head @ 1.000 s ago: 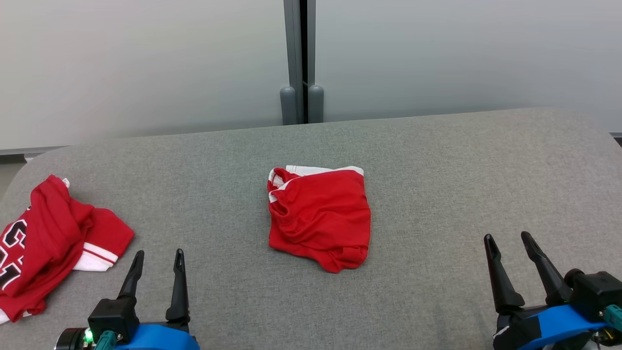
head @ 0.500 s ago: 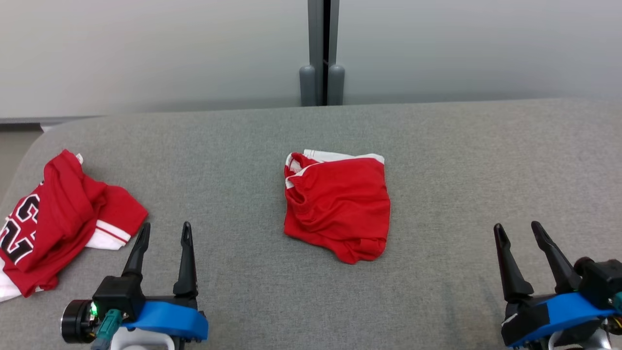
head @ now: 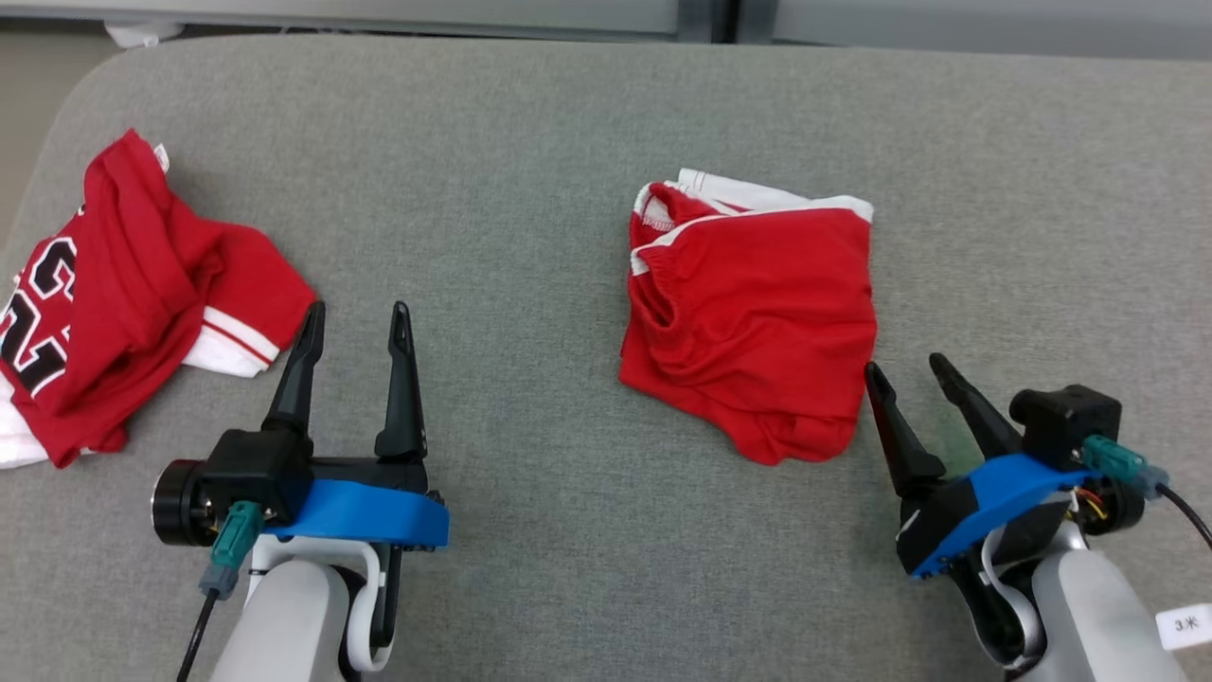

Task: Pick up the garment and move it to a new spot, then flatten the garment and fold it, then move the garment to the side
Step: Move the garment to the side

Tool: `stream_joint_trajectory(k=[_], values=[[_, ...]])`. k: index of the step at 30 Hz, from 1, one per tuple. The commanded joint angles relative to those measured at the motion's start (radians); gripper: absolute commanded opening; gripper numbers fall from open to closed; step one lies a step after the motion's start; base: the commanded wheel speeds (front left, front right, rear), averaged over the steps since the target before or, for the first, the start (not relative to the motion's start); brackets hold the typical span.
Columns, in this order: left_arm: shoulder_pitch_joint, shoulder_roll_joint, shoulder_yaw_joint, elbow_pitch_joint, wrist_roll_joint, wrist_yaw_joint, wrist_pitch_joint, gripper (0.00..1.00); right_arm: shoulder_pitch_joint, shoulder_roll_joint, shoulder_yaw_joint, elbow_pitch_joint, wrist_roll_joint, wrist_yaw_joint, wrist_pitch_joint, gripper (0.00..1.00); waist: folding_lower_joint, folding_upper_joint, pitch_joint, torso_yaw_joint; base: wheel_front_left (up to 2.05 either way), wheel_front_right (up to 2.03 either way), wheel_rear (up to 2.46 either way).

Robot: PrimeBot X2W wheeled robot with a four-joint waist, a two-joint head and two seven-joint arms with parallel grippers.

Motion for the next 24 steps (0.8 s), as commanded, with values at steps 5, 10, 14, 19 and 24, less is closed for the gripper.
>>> stream_joint_trajectory(k=[5,10,14,19,24], values=[[-0.037,-0.026,0.017,-0.003,0.028,-0.023,-0.004,1.0,-0.098,0.004,0.036,0.118,0.028,0.0,0.026,1.0,-0.0003,-0.0003,0.059,0.057,0.0,0.0,0.0],[-0.037,-0.043,0.032,0.003,0.043,-0.04,-0.004,1.0,-0.134,0.005,0.053,0.197,0.055,0.0,0.078,0.76,-0.0003,-0.0003,0.054,0.062,0.0,0.0,0.0],[-0.028,-0.051,0.046,0.004,0.056,-0.051,-0.004,1.0,-0.136,-0.007,0.07,0.192,0.064,0.0,0.088,0.0,-0.0003,-0.0003,0.044,0.048,0.0,0.0,0.0],[-0.01,-0.046,0.059,0.005,0.081,-0.063,-0.004,1.0,-0.108,-0.036,0.093,0.144,0.068,0.0,0.051,0.0,-0.0003,-0.0003,0.024,-0.007,0.0,0.0,0.0],[-0.007,-0.026,0.054,-0.015,0.11,-0.08,-0.005,1.0,-0.074,-0.084,0.117,0.108,0.099,0.0,0.025,0.0,-0.0003,-0.0003,0.02,-0.128,0.0,0.0,0.0]])
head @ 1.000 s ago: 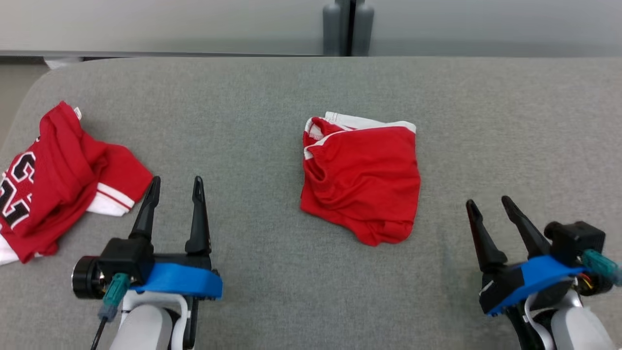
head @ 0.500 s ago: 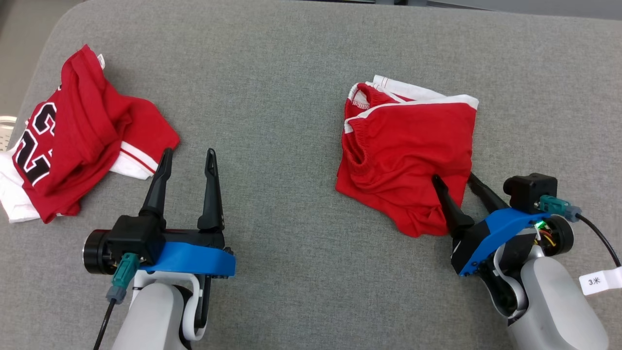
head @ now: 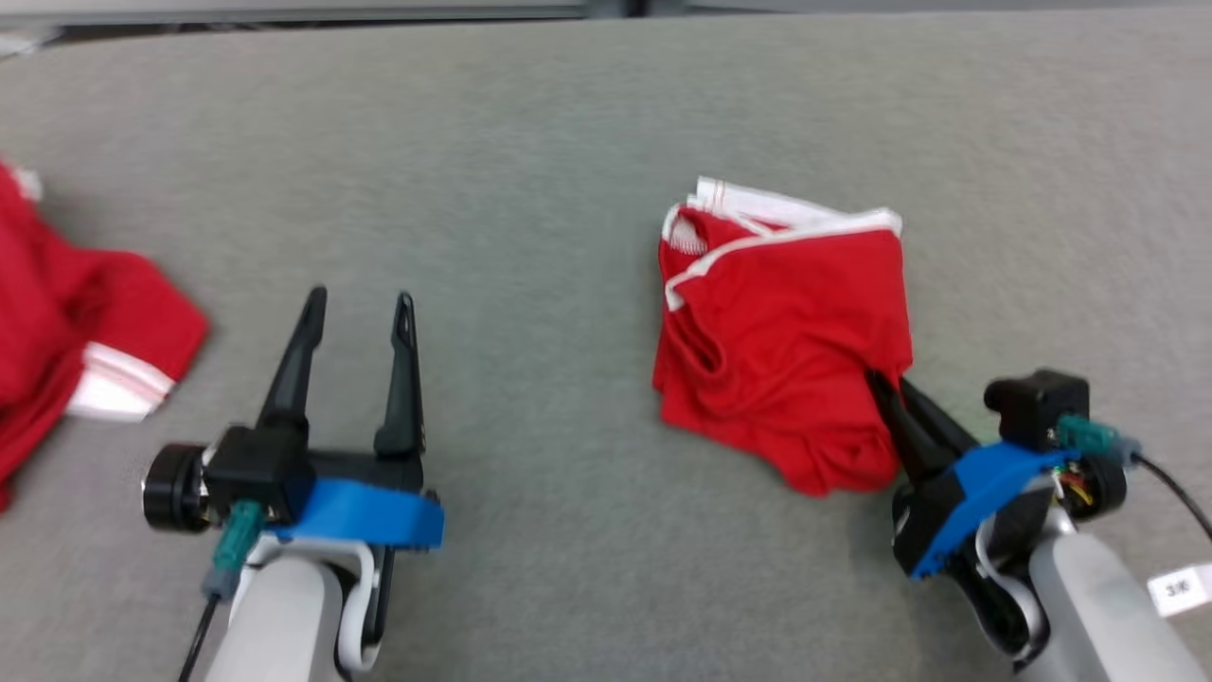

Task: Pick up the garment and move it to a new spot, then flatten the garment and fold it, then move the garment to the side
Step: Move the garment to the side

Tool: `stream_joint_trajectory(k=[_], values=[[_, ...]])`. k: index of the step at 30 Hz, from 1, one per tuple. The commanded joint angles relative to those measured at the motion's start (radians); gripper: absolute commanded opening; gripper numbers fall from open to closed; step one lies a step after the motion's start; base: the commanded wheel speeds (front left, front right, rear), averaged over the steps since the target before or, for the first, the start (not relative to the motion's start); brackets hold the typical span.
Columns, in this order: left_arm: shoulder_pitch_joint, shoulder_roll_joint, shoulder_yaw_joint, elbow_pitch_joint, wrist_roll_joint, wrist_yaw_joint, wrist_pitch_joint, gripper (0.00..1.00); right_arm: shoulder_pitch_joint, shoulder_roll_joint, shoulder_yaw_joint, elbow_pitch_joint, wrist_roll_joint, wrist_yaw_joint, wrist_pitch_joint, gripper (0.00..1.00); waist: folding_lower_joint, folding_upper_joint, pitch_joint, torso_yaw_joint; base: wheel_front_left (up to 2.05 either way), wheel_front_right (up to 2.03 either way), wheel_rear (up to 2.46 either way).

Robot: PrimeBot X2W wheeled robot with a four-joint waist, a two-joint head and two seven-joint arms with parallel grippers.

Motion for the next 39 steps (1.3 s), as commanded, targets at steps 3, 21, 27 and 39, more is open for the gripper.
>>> stream_joint_trajectory(k=[3,21,27,39], values=[[-0.006,0.016,-0.015,-0.016,0.019,-0.012,-0.004,1.0,0.004,-0.045,0.014,0.006,0.03,-0.001,-0.019,0.0,0.0,0.0001,-0.014,-0.102,0.0,0.0,0.0],[-0.135,0.059,-0.099,-0.158,0.074,-0.049,0.082,1.0,-0.322,-0.282,-0.015,0.305,0.015,-0.001,-0.153,0.0,0.0,0.0001,0.175,-0.267,0.0,0.0,0.0],[-0.173,0.057,-0.121,-0.168,0.077,-0.058,0.079,1.0,-0.411,-0.296,-0.103,0.384,-0.061,-0.001,-0.162,0.0,0.0,0.0001,0.215,-0.26,0.0,0.0,0.0],[-0.224,0.06,-0.157,-0.17,0.092,-0.062,0.065,1.0,-0.504,-0.279,-0.224,0.492,-0.194,-0.001,-0.199,0.0,0.0,0.0001,0.255,-0.239,0.0,0.0,0.0]])
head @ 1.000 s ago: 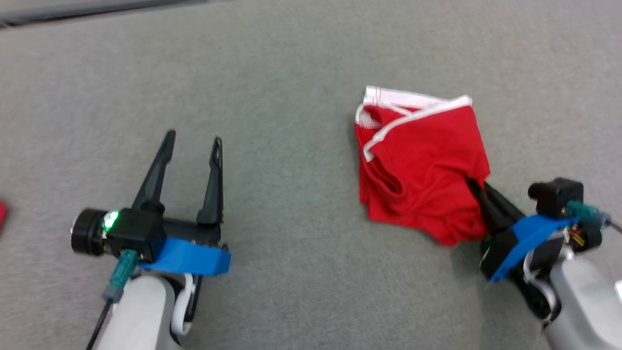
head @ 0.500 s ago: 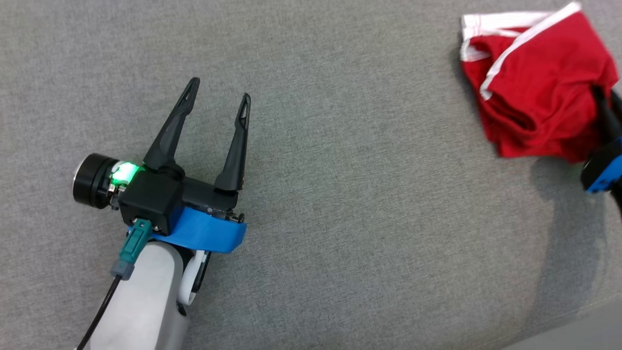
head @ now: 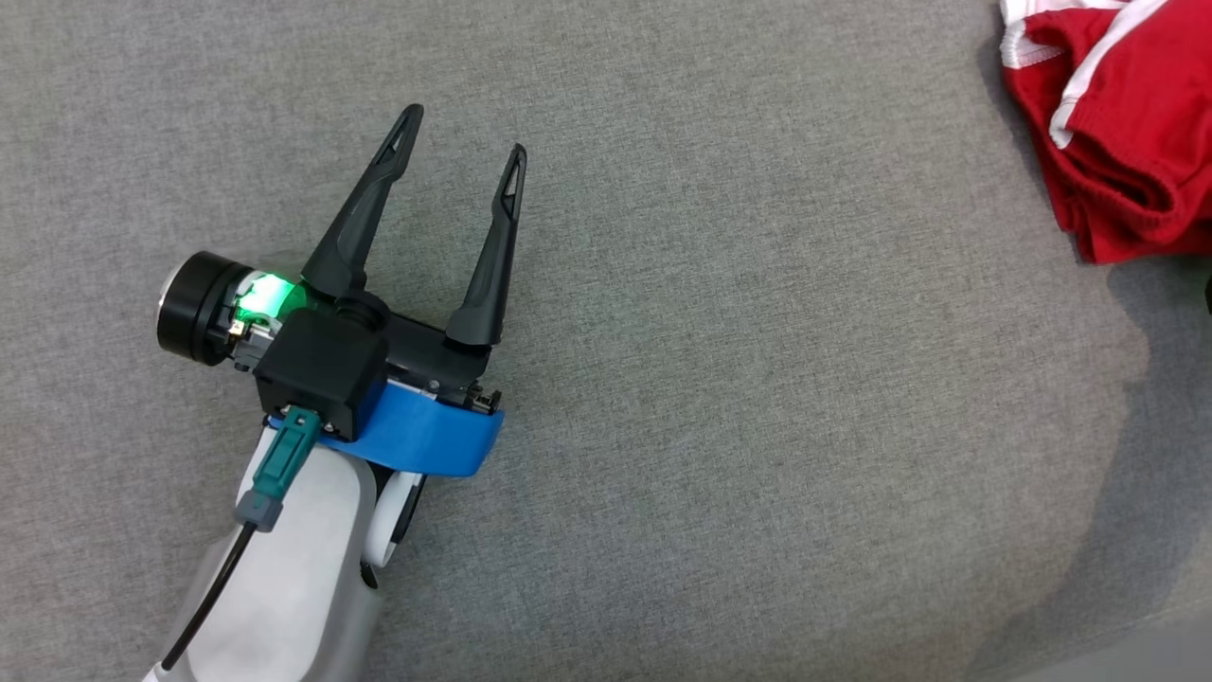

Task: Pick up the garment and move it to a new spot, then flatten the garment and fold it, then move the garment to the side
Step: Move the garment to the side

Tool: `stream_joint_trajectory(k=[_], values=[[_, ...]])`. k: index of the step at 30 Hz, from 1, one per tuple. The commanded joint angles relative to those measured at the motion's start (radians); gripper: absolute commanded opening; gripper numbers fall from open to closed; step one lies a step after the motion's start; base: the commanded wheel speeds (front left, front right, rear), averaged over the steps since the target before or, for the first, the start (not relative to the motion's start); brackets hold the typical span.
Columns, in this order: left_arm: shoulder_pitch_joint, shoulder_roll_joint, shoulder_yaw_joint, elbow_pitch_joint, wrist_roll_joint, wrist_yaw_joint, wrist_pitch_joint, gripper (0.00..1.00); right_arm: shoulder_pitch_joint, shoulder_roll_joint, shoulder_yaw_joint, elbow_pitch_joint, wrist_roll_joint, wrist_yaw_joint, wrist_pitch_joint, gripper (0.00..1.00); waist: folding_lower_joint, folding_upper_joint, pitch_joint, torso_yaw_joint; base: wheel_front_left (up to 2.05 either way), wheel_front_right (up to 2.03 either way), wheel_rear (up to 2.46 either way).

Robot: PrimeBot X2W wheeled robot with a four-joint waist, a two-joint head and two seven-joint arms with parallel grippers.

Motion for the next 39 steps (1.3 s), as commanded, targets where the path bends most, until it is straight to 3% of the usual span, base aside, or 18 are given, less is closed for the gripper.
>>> stream_joint_trajectory(k=[1,2,3,4,5,9,13,22,31,39], values=[[-0.015,0.004,-0.002,0.001,0.007,-0.001,-0.006,1.0,-0.013,0.004,-0.01,0.007,-0.015,-0.001,-0.003,0.11,0.0,-0.0001,0.0,0.002,0.0,0.0,0.0],[-0.016,0.004,-0.004,0.003,0.006,-0.001,-0.008,1.0,-0.012,0.011,-0.022,0.009,-0.026,-0.001,-0.008,0.41,0.0,-0.0001,-0.001,0.003,0.0,0.0,0.0],[-0.017,0.003,-0.007,0.007,0.005,-0.001,-0.01,1.0,-0.008,0.008,-0.039,0.015,-0.049,0.0,-0.01,0.57,0.0,-0.0001,-0.003,0.005,0.0,0.0,0.0],[-0.016,0.003,-0.008,0.01,0.004,-0.001,-0.012,1.0,0.0,0.009,-0.059,0.019,-0.069,-0.001,-0.01,0.96,0.0,-0.0001,-0.007,0.006,0.0,0.0,0.0],[-0.013,0.003,-0.009,0.016,0.002,0.0,-0.015,1.0,0.01,0.018,-0.088,0.022,-0.092,0.0,-0.012,1.0,0.0,-0.0001,-0.014,0.006,0.0,0.0,0.0],[0.011,-0.001,-0.011,0.037,-0.011,0.008,-0.023,1.0,0.065,0.073,-0.195,-0.008,-0.174,0.0,-0.046,1.0,0.0,-0.0001,-0.051,0.007,0.0,0.0,0.0],[0.045,-0.002,-0.003,0.058,-0.024,0.021,-0.03,1.0,0.158,0.166,-0.265,-0.109,-0.191,0.0,-0.088,1.0,0.0,-0.0001,-0.105,0.006,0.0,0.0,0.0],[0.142,0.001,0.029,0.106,-0.063,0.067,-0.03,1.0,0.424,0.365,-0.221,-0.422,-0.139,0.0,-0.098,1.0,0.0,-0.0001,-0.234,0.027,0.0,0.0,0.0],[0.241,0.001,0.095,0.161,-0.121,0.121,-0.046,1.0,0.597,0.413,-0.096,-0.655,-0.076,0.0,-0.026,1.0,0.0,-0.0001,-0.355,0.107,0.0,0.0,0.0],[0.345,0.023,0.162,0.187,-0.163,0.165,-0.058,1.0,0.68,0.421,-0.022,-0.735,-0.039,0.0,0.017,1.0,0.0,-0.0001,-0.438,0.167,0.0,0.0,0.0]])
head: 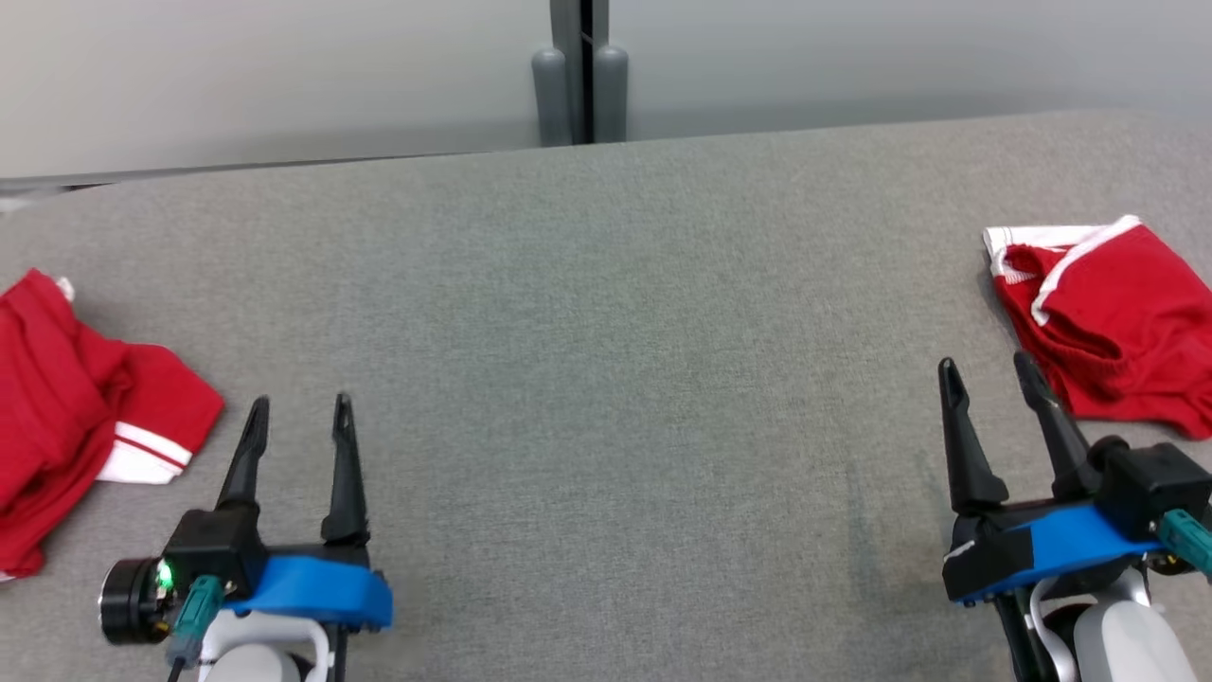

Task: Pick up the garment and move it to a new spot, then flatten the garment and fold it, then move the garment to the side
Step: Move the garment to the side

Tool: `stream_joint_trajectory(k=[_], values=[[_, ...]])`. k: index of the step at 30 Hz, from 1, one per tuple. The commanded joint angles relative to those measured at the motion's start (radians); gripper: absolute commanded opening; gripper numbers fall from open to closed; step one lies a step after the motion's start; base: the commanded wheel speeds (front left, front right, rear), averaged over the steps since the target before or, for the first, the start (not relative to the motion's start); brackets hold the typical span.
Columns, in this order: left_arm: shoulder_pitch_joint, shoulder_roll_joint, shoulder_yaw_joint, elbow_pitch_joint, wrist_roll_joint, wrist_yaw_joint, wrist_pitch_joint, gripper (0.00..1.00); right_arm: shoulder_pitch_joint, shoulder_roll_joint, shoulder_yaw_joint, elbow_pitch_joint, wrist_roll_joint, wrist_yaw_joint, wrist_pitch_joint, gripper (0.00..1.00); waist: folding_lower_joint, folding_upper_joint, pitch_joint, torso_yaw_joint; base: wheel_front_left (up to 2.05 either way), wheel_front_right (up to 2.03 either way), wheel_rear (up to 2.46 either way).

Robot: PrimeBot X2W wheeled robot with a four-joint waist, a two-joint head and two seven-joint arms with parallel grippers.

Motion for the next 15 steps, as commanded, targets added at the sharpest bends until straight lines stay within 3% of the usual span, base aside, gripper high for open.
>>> stream_joint_trajectory(k=[1,15], values=[[0.02,0.011,0.007,0.003,-0.007,0.003,-0.005,1.0,0.026,0.001,0.001,-0.009,0.001,0.0,0.005,1.0,0.0001,0.0002,-0.014,0.005,0.0,0.0,0.0],[0.13,0.038,-0.017,0.018,-0.026,-0.018,0.02,1.0,0.175,0.003,0.004,-0.071,0.011,0.0,0.051,1.0,0.0001,0.0002,-0.137,-0.005,0.0,0.0,0.0]])
